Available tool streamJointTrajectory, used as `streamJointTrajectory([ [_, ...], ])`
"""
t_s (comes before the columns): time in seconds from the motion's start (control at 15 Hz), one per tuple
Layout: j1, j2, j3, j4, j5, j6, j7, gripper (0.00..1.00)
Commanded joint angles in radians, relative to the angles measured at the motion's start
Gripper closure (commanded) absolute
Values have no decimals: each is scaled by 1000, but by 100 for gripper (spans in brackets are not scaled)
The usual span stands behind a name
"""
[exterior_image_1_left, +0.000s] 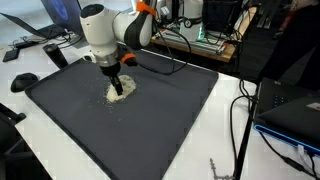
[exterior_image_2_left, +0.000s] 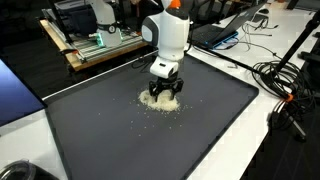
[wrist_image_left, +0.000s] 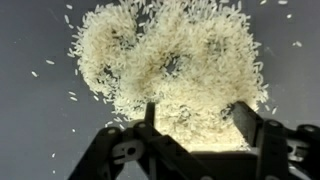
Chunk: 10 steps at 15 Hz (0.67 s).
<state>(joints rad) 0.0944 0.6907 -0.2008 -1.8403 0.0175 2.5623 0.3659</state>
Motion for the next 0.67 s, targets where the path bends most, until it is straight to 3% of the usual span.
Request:
streamJointTrajectory([
  [0.0,15,-67,-12,-58,-38,-11,17,0],
  [0.6,57,-216,-37,-175,-137,3,66,0],
])
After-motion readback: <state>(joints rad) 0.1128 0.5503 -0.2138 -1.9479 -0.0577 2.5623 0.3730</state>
